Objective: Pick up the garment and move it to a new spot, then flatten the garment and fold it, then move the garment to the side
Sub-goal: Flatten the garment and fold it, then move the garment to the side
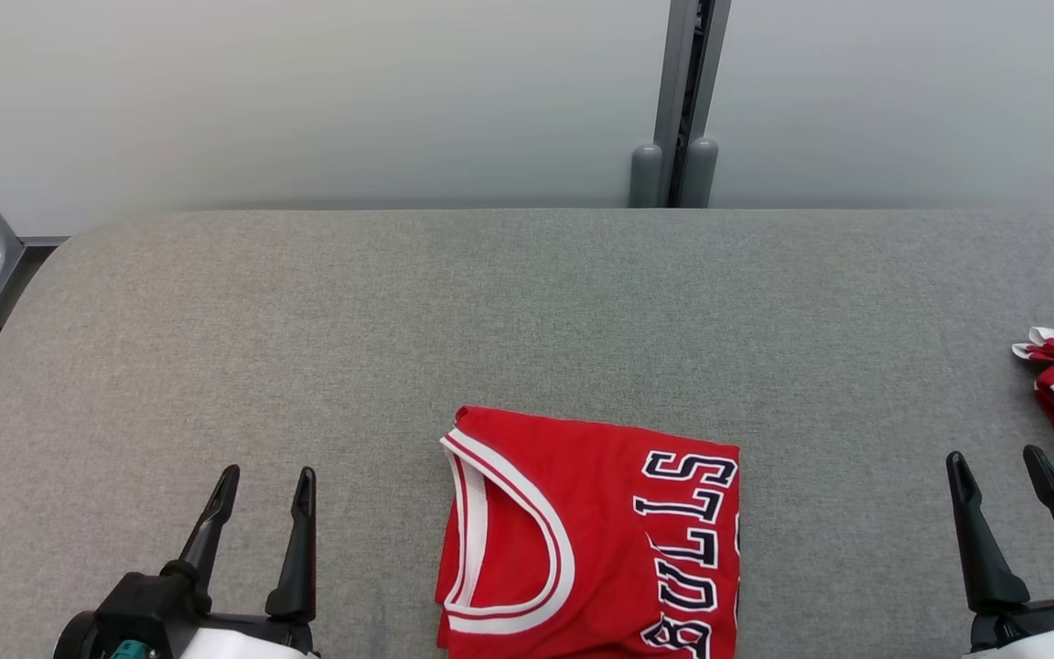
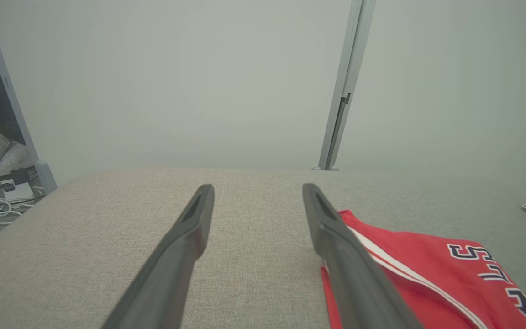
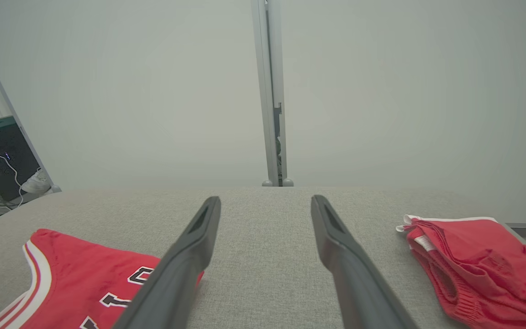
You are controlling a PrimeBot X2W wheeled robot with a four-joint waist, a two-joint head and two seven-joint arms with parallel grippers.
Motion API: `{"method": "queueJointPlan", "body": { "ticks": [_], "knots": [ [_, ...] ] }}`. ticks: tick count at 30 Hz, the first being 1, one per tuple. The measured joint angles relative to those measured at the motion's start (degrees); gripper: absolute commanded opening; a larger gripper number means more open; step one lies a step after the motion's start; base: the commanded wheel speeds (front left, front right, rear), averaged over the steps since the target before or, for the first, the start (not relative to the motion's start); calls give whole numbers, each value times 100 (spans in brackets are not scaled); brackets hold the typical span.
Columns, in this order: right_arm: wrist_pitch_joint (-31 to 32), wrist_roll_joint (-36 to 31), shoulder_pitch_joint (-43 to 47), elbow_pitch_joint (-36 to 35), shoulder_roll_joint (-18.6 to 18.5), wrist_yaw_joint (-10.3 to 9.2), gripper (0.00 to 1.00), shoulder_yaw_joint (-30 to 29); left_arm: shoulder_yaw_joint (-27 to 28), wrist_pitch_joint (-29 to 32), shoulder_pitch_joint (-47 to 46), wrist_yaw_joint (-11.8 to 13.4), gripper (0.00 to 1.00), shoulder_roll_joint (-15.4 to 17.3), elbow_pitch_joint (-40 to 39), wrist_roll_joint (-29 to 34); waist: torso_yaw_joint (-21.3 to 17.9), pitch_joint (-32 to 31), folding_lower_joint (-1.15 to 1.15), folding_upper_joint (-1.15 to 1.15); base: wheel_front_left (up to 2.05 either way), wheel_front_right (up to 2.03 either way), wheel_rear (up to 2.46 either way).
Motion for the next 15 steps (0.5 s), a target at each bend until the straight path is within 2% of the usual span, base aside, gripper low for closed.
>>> {"method": "queueJointPlan", "body": {
  "ticks": [15],
  "knots": [
    [47, -57, 12, 5, 15, 0, 100, -62, -60, -3, -15, 16, 100, 29, 12, -19, 68, 78, 0, 0, 0, 0, 0]
  ]
}}
